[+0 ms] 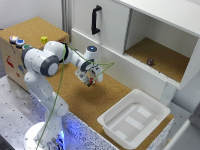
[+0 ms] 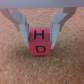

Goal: Rotate the pink block towards the left

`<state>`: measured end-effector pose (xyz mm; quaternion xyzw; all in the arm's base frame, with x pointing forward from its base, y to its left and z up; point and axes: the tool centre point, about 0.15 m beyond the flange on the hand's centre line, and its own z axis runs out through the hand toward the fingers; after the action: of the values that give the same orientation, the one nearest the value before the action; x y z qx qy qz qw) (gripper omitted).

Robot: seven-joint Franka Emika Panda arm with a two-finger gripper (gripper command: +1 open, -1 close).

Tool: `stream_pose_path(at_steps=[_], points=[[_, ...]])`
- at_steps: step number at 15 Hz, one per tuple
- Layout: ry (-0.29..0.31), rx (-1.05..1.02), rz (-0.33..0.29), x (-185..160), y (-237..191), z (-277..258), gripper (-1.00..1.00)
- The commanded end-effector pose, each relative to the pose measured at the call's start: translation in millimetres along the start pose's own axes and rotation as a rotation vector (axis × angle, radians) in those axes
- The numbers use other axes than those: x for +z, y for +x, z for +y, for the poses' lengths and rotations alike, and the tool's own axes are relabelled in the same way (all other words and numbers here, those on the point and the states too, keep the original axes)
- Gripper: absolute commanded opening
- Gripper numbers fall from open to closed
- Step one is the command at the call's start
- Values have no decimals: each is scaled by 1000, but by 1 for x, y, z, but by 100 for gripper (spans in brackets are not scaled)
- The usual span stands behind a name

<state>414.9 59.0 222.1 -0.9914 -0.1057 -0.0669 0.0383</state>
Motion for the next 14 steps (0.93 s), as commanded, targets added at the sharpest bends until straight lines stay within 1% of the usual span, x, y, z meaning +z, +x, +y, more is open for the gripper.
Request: stream_pose_path(at_steps=[1, 3, 4, 5, 7, 8, 10, 12, 13, 14], points=[[49, -462, -94, -17, 0, 11, -100], [76, -706, -120, -16, -3, 7, -100], [87, -878, -144, -14, -10, 1, -100], [78, -1019, -148, -13, -17, -6, -100], [71, -1208, -127, -14, -26, -14, -100], [59, -1297, -117, -12, -31, -18, -100], [3, -1443, -133, -2, -36, -25, -100], [-49, -1509, -124, 5, -32, -30, -100], [-62, -1511, -119, 6, -29, -32, -100], [-69, -1518, -132, 5, -29, -33, 100]])
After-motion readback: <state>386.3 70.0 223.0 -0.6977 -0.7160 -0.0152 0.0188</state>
